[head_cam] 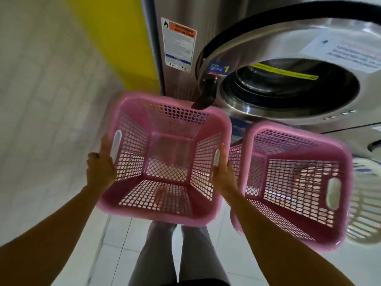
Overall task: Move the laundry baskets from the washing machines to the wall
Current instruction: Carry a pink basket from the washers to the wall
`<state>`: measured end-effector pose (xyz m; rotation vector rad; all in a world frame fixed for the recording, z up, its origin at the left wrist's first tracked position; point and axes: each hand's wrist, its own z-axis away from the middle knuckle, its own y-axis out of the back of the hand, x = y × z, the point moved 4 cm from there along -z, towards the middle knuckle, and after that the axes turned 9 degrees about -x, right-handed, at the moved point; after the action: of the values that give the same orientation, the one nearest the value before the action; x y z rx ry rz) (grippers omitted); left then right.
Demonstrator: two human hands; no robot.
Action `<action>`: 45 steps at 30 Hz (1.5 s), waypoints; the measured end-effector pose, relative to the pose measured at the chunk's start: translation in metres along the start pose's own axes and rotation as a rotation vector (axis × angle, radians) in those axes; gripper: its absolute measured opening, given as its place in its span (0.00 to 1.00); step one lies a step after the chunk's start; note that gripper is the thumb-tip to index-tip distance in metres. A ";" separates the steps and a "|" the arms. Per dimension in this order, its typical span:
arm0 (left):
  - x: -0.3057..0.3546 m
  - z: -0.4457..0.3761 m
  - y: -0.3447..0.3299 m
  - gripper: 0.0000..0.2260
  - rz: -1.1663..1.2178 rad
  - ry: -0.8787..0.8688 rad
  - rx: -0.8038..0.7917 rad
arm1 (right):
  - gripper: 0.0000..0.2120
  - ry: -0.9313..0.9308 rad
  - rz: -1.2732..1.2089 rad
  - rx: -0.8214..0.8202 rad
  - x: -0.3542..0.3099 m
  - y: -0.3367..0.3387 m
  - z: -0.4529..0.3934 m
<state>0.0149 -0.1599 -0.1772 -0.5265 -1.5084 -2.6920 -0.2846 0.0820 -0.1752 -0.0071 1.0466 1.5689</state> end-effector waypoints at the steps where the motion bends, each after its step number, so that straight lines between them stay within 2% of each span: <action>1: 0.000 0.004 0.004 0.39 0.010 -0.001 -0.009 | 0.42 0.000 0.008 -0.011 0.000 0.002 0.000; 5: 0.007 0.042 0.027 0.32 -0.021 0.096 0.076 | 0.39 0.046 0.050 -0.059 -0.015 0.018 0.011; 8: 0.002 0.074 0.027 0.33 0.000 0.138 0.061 | 0.39 0.029 0.111 -0.063 -0.016 0.022 0.021; 15: -0.040 0.213 0.017 0.36 0.153 0.423 0.097 | 0.40 0.111 0.251 -0.280 -0.035 0.005 0.052; 26: -0.092 0.405 -0.054 0.36 0.471 0.886 0.279 | 0.34 0.485 0.639 -0.521 -0.097 -0.066 0.102; 31: -0.099 0.504 -0.102 0.38 0.621 1.072 0.367 | 0.39 0.655 0.828 -0.643 -0.124 -0.107 0.172; 36: -0.108 0.610 -0.151 0.40 0.720 1.236 0.464 | 0.38 0.832 0.953 -0.762 -0.128 -0.163 0.253; 41: -0.091 0.734 -0.227 0.34 0.814 1.398 0.534 | 0.37 1.001 1.116 -0.831 -0.076 -0.202 0.365; 45: -0.066 0.831 -0.284 0.35 0.903 1.524 0.613 | 0.35 1.170 1.133 -0.853 -0.028 -0.229 0.454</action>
<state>0.2643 0.6718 -0.0332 0.6205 -0.9879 -1.0931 0.1437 0.3147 -0.0268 -1.2293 1.1691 3.1169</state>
